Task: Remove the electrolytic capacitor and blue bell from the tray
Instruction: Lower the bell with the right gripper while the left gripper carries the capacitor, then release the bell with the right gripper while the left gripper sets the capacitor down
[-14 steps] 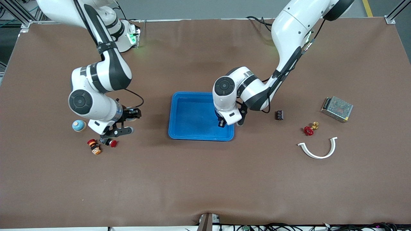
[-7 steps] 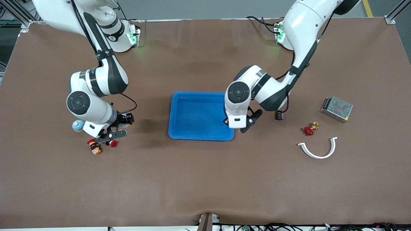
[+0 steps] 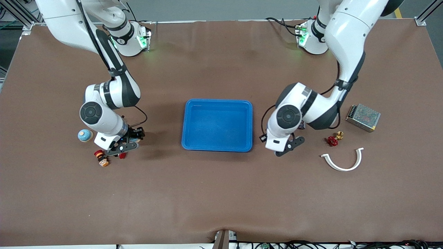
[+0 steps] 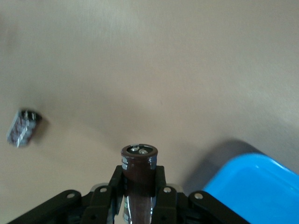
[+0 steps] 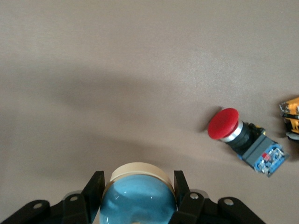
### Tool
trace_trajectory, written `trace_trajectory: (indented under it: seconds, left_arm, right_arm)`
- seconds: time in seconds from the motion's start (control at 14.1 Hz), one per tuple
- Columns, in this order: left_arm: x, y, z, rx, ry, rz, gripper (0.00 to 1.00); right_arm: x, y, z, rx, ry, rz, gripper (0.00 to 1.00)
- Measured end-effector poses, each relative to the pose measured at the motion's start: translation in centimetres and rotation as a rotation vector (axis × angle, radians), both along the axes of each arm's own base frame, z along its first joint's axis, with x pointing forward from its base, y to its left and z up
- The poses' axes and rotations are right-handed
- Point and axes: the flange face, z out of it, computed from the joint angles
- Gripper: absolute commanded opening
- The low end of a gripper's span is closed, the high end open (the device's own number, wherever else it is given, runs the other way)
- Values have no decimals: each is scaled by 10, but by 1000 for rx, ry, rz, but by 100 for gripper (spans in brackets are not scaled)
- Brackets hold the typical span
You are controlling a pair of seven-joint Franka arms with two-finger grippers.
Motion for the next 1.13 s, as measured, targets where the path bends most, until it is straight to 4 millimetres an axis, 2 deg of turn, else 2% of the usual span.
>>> trace_trajectory:
  seconds: [0.14, 0.35, 0.57, 0.64, 0.71, 0.78, 1.13]
  left_arm:
    - [5, 22, -11, 5, -14, -59, 0]
    - [7, 40, -26, -3, -30, -147, 0]
    - [11, 64, -34, -19, -17, -255, 0]
    - [14, 74, -36, -24, -12, -285, 0]
    - [16, 83, -37, -27, -9, -317, 0]
    - [18, 90, -37, -25, -7, -358, 0]
    - [23, 128, -45, -20, 17, -530, 0]
  right_arm:
    - [0, 0, -12, 1, -15, 2, 39]
    - [-2, 2, -30, 4, -32, 6, 39]
    - [-4, 4, -44, 5, -41, 10, 40]
    - [-5, 5, -47, 5, -40, 11, 43]
    - [-5, 5, -48, 5, -39, 12, 65]
    - [-5, 5, -48, 5, -39, 12, 100]
    - [-2, 6, -44, 5, -37, 11, 100]
